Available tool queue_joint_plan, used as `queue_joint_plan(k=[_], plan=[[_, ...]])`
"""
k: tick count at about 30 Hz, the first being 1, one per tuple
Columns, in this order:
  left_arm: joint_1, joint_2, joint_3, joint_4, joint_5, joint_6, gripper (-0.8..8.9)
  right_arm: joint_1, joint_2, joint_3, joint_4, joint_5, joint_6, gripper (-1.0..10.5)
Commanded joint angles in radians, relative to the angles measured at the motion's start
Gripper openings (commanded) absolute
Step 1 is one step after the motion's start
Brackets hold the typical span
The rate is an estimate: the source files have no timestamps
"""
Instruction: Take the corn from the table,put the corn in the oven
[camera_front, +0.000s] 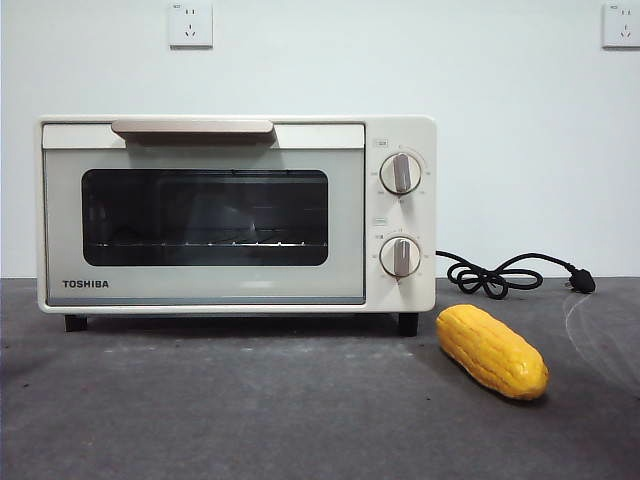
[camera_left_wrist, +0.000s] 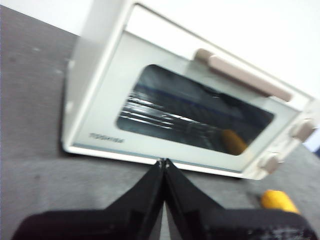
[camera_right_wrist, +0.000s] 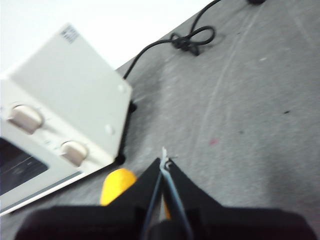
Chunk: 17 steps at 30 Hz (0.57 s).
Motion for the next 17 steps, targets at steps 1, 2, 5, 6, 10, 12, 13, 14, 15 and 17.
queue_joint_plan(k=[1, 2, 5, 6, 10, 12, 13, 14, 15, 17], plan=[[0.003, 0.003, 0.05, 0.014, 0.042, -0.025, -0.04, 0.0, 0.001, 0.038, 0.003, -0.033, 0.005, 0.1], [0.003, 0.008, 0.07, 0.013, 0.057, -0.024, -0.04, 0.0, 0.001, 0.053, 0.003, -0.044, 0.0, 0.1], [0.003, 0.028, 0.14, 0.011, 0.064, -0.021, -0.04, 0.0, 0.012, 0.104, 0.0, -0.087, -0.032, 0.1], [0.003, 0.037, 0.168, 0.01, 0.067, -0.018, -0.04, 0.001, 0.021, 0.126, -0.001, -0.108, -0.048, 0.1], [0.003, 0.084, 0.278, 0.005, 0.1, -0.006, -0.04, 0.001, 0.083, 0.23, -0.068, -0.147, -0.094, 1.8], [0.003, 0.115, 0.339, 0.002, 0.123, -0.006, -0.04, 0.001, 0.135, 0.294, -0.117, -0.169, -0.141, 2.0], [0.003, 0.13, 0.365, 0.001, 0.135, -0.006, -0.04, 0.002, 0.159, 0.323, -0.139, -0.179, -0.164, 2.0], [0.002, 0.148, 0.396, -0.003, 0.146, -0.006, -0.04, 0.002, 0.189, 0.359, -0.166, -0.185, -0.192, 2.0], [0.001, 0.167, 0.426, -0.011, 0.159, -0.006, -0.04, 0.002, 0.221, 0.394, -0.194, -0.189, -0.217, 2.0], [0.001, 0.202, 0.484, -0.026, 0.182, -0.006, -0.04, 0.002, 0.283, 0.463, -0.248, -0.197, -0.264, 2.8]])
